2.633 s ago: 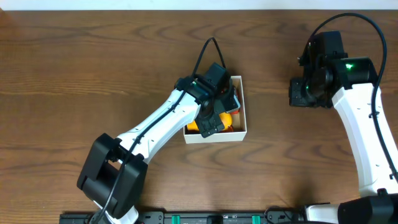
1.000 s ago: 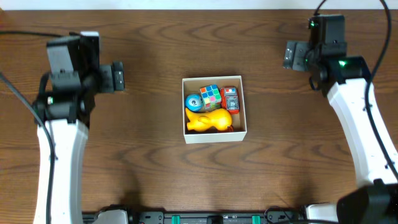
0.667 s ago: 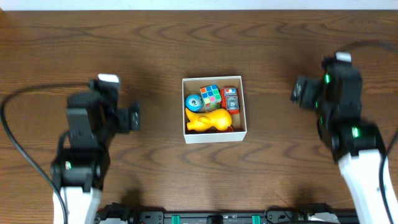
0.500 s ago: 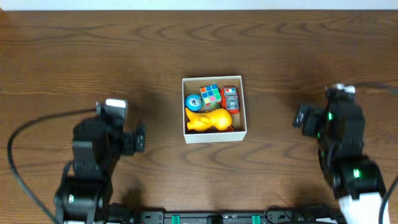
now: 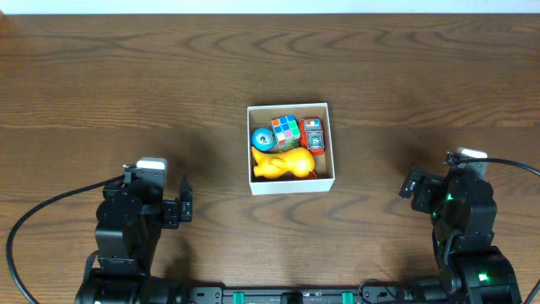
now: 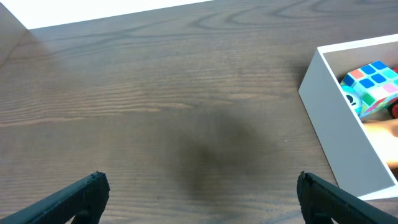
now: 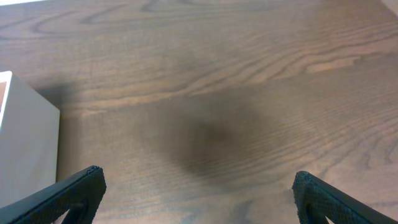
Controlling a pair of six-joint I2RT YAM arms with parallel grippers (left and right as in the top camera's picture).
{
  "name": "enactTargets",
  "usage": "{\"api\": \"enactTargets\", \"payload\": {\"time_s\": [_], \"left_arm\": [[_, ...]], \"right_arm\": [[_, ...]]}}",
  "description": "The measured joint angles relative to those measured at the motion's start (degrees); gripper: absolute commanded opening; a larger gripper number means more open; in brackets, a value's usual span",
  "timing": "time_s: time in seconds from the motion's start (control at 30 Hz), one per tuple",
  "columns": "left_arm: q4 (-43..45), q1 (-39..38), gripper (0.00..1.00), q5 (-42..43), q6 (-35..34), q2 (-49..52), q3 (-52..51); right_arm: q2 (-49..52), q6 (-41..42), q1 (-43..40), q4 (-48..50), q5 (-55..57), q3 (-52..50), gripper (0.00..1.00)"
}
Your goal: Pack container
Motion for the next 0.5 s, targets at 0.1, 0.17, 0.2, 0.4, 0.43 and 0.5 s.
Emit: {"api": "enactTargets", "payload": {"time_s": [0.1, 0.17, 0.2, 0.4, 0.43, 0.5], "left_arm": [[0.00, 0.00, 0.98, 0.00, 0.00, 0.33, 0.00], [0.00, 0.00, 0.98, 0.00, 0.00, 0.50, 0.00], [0.00, 0.00, 0.98, -0.02, 0.00, 0.52, 0.00], [-0.02, 0.00, 0.98, -0.13, 0.00, 0.55, 0.00], [-0.02, 0.00, 0.98, -0.13, 0.00, 0.55, 0.00], [-0.02, 0.00, 0.98, -0.13, 0.00, 0.55, 0.00]], "right_arm": [[0.00, 0.00, 0.00, -0.94, 0.02, 0.00, 0.99], [0.00, 0.00, 0.00, -1.70, 0.02, 0.00, 0.99], [0.00, 0.00, 0.00, -2.12, 0.02, -0.02, 0.99], [0.00, 0.02, 0.00, -2.62, 0.02, -0.02, 0.99], [0.00, 0.02, 0.00, -2.62, 0.02, -0.02, 0.99], [0.00, 0.02, 0.00, -2.62, 0.02, -0.02, 0.99]]}}
